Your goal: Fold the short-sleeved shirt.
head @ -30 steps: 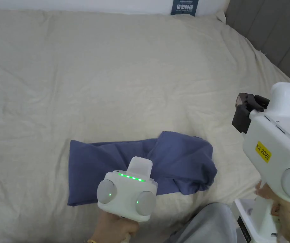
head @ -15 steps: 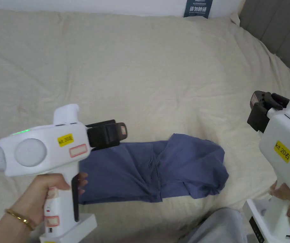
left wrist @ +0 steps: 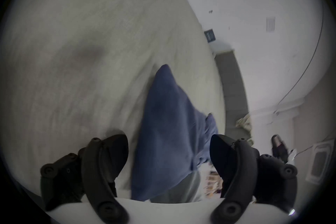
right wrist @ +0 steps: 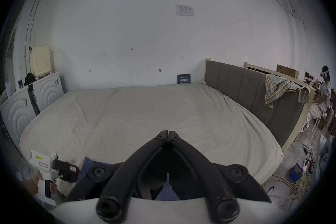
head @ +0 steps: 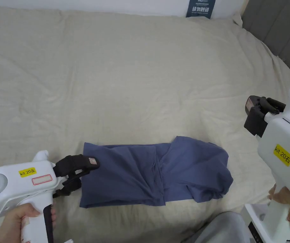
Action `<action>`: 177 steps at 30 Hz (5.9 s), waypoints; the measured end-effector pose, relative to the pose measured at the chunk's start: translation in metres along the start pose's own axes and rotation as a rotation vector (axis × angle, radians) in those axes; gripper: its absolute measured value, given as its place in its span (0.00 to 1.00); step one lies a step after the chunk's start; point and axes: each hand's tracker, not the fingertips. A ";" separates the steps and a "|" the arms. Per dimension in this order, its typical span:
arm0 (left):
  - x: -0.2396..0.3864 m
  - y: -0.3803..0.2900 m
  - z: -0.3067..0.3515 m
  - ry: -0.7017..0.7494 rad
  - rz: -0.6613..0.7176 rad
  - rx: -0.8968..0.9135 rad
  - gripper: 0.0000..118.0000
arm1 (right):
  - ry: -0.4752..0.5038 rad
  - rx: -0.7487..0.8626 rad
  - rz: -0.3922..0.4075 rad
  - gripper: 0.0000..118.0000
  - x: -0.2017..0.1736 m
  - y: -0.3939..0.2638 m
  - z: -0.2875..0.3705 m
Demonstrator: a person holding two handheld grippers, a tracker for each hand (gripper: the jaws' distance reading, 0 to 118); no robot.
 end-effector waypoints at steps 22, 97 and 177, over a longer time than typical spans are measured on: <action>0.051 0.020 0.041 0.381 -0.037 0.114 0.11 | 0.023 -0.023 0.018 0.00 -0.006 -0.001 0.004; 0.183 -0.084 0.061 0.637 -0.973 0.719 0.11 | 0.270 -0.142 0.043 0.00 -0.112 -0.070 -0.025; -0.034 0.234 0.319 1.464 -0.152 0.568 0.87 | 0.242 -0.025 -0.018 0.00 -0.138 0.023 -0.037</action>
